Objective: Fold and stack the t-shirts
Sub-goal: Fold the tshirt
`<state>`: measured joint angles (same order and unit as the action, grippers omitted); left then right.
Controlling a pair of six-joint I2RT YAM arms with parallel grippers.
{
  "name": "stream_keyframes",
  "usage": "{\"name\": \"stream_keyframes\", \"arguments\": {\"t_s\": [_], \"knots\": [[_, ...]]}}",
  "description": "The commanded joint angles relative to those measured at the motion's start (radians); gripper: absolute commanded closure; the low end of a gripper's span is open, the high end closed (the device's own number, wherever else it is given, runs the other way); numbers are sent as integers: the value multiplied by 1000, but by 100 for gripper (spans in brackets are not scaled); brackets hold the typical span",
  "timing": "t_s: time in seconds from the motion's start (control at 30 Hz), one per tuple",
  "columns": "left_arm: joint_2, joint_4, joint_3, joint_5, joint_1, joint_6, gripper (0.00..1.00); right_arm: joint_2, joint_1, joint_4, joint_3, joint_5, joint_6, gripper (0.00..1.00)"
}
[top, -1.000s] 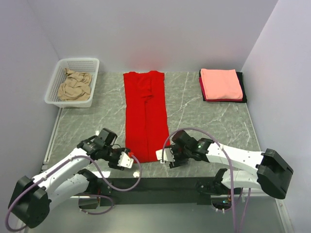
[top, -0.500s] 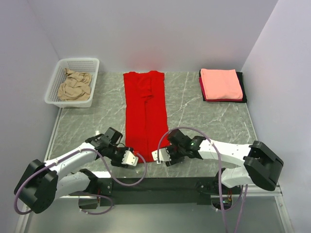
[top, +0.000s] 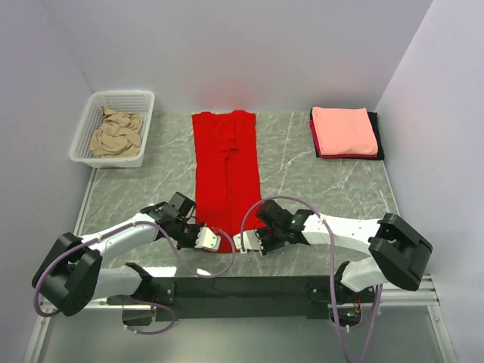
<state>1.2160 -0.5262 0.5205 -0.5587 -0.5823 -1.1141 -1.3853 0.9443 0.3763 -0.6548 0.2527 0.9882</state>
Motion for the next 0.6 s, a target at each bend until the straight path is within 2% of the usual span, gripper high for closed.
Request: {"name": "stream_keyframes", "arguments": {"t_s": [0.0,0.17,0.33,0.43,0.57], "knots": [[-4,-14,4,60,-4,-3,87,41,-10,7,-29,28,-20,100],[-119,-139,18,-30,-4,-69,99,130,-13,24,-14,56,-43,100],[-191,-218,62,-101,-7,-41,99,181,-12,65,-25,75,-80,100],[-191,-209,101,-96,2,48,99,204,-13,82,-42,80,-112,100],[-122,-255,186,-150,99,37,99,221,-51,65,-48,66,-105,100]]}}
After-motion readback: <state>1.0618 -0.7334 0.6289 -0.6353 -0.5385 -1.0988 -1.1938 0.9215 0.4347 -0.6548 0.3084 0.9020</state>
